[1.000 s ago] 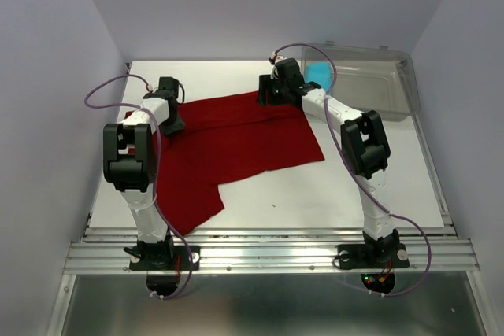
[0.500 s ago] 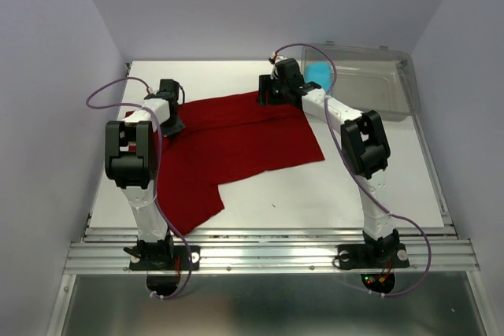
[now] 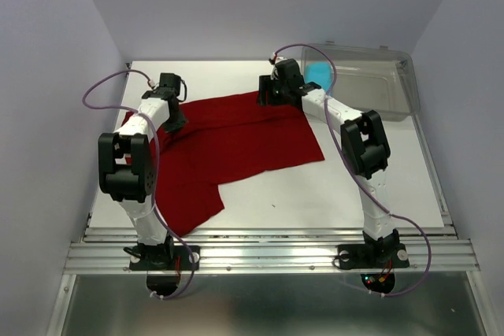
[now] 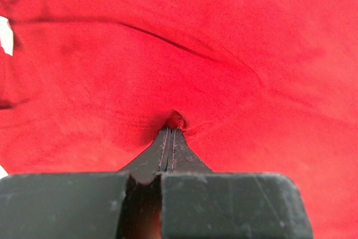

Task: Roll the t-shirts
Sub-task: Fold the T-shirt at the center of the board.

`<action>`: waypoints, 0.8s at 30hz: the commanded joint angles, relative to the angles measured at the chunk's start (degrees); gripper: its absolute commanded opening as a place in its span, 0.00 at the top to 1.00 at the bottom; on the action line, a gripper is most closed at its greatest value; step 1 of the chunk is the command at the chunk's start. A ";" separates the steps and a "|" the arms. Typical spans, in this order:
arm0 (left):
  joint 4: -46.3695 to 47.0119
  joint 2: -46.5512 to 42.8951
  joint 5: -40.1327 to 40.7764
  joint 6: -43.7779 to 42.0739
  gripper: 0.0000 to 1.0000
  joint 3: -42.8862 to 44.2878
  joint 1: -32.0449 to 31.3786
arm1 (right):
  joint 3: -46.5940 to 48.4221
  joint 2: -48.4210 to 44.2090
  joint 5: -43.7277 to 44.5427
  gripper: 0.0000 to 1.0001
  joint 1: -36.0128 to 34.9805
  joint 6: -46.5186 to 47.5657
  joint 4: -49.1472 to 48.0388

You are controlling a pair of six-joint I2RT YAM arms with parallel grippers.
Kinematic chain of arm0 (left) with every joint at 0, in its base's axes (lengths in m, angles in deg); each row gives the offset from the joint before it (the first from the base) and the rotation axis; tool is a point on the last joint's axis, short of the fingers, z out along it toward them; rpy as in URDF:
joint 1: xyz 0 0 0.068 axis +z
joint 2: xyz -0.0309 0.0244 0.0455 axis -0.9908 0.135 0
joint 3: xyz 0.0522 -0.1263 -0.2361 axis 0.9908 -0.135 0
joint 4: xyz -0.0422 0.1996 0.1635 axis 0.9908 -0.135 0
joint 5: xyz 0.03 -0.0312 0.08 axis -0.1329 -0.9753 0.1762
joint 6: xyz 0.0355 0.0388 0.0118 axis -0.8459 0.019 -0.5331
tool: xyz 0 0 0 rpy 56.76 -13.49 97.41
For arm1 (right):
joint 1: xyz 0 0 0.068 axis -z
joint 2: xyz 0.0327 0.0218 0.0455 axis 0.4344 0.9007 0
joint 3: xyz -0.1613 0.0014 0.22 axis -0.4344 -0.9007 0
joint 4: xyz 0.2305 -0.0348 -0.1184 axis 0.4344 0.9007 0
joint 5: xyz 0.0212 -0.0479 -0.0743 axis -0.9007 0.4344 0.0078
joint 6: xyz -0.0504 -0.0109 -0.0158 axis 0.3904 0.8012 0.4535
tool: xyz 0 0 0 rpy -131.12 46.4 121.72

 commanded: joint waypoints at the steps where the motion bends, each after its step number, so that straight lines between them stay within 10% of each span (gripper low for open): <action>1: -1.28 -4.20 -4.09 0.94 1.00 -2.71 -1.24 | -0.70 -3.31 0.11 0.38 -0.27 -0.45 -2.66; 24: -3.39 -6.84 -20.53 0.76 1.00 -2.10 -1.50 | -4.92 -6.82 0.37 0.37 -0.27 -0.27 -4.07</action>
